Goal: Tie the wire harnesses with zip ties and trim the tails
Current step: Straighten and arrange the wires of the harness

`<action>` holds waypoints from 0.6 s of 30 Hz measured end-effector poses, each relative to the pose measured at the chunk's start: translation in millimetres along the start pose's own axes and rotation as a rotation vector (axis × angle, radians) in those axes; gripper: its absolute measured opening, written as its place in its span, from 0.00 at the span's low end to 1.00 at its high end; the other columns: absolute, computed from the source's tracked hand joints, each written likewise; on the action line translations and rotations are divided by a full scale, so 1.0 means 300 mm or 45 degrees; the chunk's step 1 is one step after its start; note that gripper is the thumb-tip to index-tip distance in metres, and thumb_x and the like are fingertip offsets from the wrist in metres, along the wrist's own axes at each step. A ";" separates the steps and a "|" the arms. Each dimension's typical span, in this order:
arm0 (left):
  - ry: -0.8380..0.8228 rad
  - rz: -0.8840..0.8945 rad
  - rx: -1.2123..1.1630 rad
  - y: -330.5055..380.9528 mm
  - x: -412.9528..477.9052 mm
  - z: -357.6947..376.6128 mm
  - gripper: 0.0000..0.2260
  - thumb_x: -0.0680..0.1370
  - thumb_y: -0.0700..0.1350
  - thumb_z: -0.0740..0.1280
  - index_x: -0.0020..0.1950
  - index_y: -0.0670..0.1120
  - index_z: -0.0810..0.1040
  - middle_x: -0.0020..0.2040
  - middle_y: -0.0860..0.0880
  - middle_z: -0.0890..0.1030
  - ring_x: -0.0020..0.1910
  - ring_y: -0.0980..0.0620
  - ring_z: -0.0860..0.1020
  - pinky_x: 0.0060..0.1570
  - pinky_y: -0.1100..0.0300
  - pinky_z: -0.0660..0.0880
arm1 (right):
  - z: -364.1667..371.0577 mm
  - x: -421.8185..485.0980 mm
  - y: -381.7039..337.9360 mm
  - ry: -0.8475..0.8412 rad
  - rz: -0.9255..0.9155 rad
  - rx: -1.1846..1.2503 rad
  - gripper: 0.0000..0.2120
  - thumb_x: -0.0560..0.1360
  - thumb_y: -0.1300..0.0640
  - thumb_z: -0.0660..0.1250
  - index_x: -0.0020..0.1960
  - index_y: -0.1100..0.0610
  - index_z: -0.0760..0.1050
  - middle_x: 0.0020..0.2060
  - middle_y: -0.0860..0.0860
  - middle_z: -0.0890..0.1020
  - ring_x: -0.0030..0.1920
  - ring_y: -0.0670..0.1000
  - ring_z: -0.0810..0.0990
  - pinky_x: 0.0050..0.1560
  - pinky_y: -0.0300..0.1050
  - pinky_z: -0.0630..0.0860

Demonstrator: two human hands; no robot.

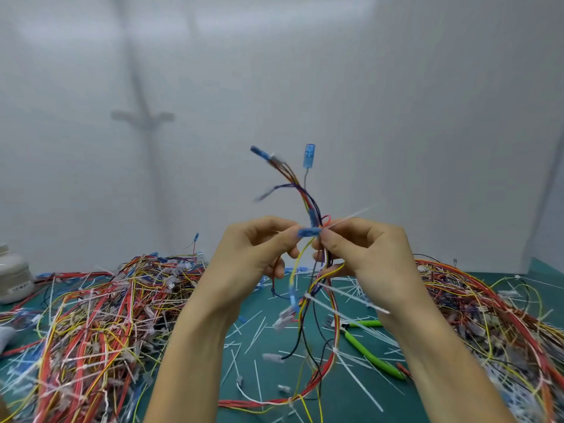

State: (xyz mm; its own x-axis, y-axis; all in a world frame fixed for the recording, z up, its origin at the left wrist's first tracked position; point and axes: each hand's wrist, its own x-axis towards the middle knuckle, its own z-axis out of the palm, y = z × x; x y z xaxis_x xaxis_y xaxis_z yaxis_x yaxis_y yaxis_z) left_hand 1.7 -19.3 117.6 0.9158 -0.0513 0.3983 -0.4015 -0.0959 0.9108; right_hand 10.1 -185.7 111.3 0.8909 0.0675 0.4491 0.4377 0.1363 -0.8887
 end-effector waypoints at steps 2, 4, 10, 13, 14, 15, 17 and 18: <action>-0.025 0.001 0.017 0.002 -0.002 -0.014 0.09 0.73 0.50 0.71 0.43 0.46 0.86 0.33 0.51 0.79 0.27 0.55 0.72 0.29 0.68 0.69 | -0.003 -0.001 -0.003 0.025 0.036 0.092 0.04 0.75 0.65 0.69 0.43 0.62 0.83 0.31 0.53 0.84 0.32 0.49 0.82 0.30 0.41 0.79; 0.002 0.022 0.023 0.003 -0.002 -0.018 0.08 0.76 0.48 0.70 0.40 0.48 0.86 0.33 0.52 0.79 0.27 0.55 0.73 0.29 0.69 0.69 | -0.005 0.000 -0.002 0.042 0.080 0.167 0.04 0.76 0.65 0.69 0.44 0.62 0.82 0.33 0.55 0.85 0.33 0.50 0.83 0.29 0.40 0.78; 0.002 -0.056 0.069 -0.005 -0.003 -0.009 0.09 0.78 0.48 0.68 0.42 0.47 0.85 0.37 0.51 0.83 0.35 0.55 0.80 0.34 0.66 0.77 | -0.001 0.010 0.005 0.126 0.111 0.238 0.02 0.73 0.64 0.71 0.42 0.60 0.83 0.34 0.56 0.85 0.33 0.51 0.84 0.28 0.39 0.78; -0.032 -0.127 0.122 -0.016 -0.001 -0.005 0.08 0.78 0.48 0.69 0.48 0.46 0.84 0.45 0.49 0.86 0.44 0.52 0.84 0.44 0.60 0.81 | -0.007 0.009 -0.001 0.235 0.054 0.243 0.05 0.64 0.57 0.75 0.37 0.58 0.84 0.33 0.55 0.84 0.32 0.50 0.82 0.29 0.41 0.79; 0.007 -0.120 0.143 -0.019 0.002 -0.001 0.07 0.78 0.48 0.69 0.49 0.46 0.84 0.46 0.50 0.86 0.47 0.52 0.83 0.48 0.56 0.81 | -0.010 0.010 0.000 0.266 0.047 0.226 0.04 0.64 0.58 0.76 0.37 0.58 0.84 0.32 0.55 0.84 0.31 0.50 0.81 0.28 0.40 0.78; 0.089 -0.084 0.169 -0.021 0.006 0.003 0.06 0.78 0.48 0.69 0.48 0.47 0.84 0.45 0.51 0.86 0.48 0.52 0.83 0.50 0.54 0.82 | -0.012 0.010 -0.001 0.286 0.051 0.206 0.03 0.66 0.60 0.76 0.39 0.58 0.84 0.32 0.54 0.84 0.31 0.48 0.81 0.28 0.39 0.77; 0.319 0.052 0.269 -0.018 0.012 0.007 0.04 0.78 0.48 0.69 0.46 0.50 0.83 0.42 0.56 0.84 0.46 0.56 0.82 0.48 0.56 0.79 | -0.013 0.010 0.000 0.316 0.077 0.184 0.02 0.70 0.62 0.75 0.41 0.60 0.83 0.30 0.52 0.82 0.29 0.46 0.79 0.27 0.36 0.76; 0.417 0.128 0.335 -0.011 0.012 0.008 0.05 0.78 0.49 0.68 0.44 0.51 0.83 0.41 0.58 0.84 0.44 0.58 0.81 0.47 0.57 0.78 | -0.014 0.010 0.001 0.333 0.098 0.190 0.02 0.71 0.62 0.75 0.42 0.61 0.82 0.29 0.52 0.82 0.28 0.46 0.79 0.26 0.36 0.76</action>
State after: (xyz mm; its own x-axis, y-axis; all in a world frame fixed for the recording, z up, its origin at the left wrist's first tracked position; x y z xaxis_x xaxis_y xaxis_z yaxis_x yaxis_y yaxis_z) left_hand 6.4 -21.6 115.7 0.8093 0.2404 0.5360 -0.4387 -0.3593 0.8237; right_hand 13.5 -189.5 112.1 0.9302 -0.1711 0.3248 0.3623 0.2858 -0.8872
